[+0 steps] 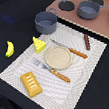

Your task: Interact with the objects in diverse but meaningful ways.

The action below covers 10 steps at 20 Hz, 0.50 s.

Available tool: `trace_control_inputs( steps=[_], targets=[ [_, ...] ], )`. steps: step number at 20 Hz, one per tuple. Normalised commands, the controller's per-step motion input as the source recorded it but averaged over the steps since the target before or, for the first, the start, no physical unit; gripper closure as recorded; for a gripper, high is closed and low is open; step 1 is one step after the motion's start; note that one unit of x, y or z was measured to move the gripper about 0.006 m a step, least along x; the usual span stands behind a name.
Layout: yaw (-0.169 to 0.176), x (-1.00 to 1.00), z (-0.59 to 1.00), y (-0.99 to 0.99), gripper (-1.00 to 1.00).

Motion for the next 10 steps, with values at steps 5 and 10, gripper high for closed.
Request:
trace_control_inputs(
  steps=[5, 10],
  targets=[
    [-0.061, 0.91, -0.14, 0.00, -1.00],
    [-0.082, 0.86, -0.18, 0.00, -1.00]
  ],
)
